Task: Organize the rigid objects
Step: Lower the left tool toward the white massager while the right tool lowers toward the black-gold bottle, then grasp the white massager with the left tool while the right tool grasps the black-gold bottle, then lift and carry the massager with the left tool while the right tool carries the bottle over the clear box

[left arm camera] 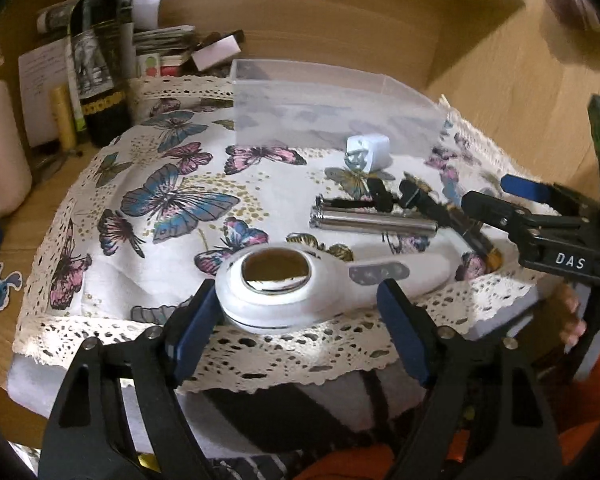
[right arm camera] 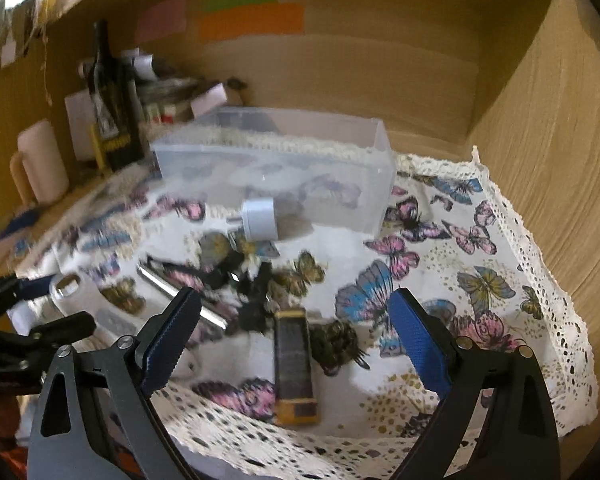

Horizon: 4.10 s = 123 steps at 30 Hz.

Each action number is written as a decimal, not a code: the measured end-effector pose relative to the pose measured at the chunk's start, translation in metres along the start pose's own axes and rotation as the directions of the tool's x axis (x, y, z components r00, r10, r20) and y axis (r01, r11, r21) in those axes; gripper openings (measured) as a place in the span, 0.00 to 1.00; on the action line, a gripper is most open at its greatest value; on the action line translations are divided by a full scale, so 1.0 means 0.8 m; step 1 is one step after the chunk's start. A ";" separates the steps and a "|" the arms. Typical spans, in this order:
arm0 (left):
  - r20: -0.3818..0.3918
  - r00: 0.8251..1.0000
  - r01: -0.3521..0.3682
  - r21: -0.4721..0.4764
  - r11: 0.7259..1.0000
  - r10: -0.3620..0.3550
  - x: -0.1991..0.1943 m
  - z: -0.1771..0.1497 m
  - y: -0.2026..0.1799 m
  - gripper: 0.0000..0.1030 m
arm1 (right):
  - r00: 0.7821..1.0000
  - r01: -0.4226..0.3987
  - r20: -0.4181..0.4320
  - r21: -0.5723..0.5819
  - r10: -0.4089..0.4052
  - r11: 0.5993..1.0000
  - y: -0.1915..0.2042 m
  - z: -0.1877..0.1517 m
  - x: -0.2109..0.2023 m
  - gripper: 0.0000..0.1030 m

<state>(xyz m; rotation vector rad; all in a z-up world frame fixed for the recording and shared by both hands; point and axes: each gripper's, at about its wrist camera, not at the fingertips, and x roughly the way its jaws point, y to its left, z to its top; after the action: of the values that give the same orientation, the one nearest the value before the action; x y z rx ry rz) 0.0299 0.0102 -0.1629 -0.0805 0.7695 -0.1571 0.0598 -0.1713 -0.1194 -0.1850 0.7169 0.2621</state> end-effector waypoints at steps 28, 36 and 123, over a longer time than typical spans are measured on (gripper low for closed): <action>-0.068 0.996 0.059 -0.035 0.998 -0.061 0.043 0.041 -0.018 0.70 | 0.979 -0.119 -0.167 0.019 0.120 0.993 -0.014 -0.031 0.014 0.41; -0.029 0.999 0.034 0.085 0.996 -0.032 0.018 0.058 -0.011 0.79 | 0.978 -0.133 -0.162 0.016 0.134 0.991 -0.013 -0.031 0.019 0.41; 0.125 0.992 0.021 0.015 1.000 -0.022 -0.023 0.106 0.000 0.40 | 0.987 -0.160 0.022 0.055 0.159 0.986 -0.006 0.015 0.002 0.21</action>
<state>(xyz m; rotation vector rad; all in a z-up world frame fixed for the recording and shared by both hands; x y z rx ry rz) 0.0763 0.0144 -0.0896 -0.0848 0.6424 -0.1761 0.0700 -0.1724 -0.1112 -0.0717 0.7216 0.3951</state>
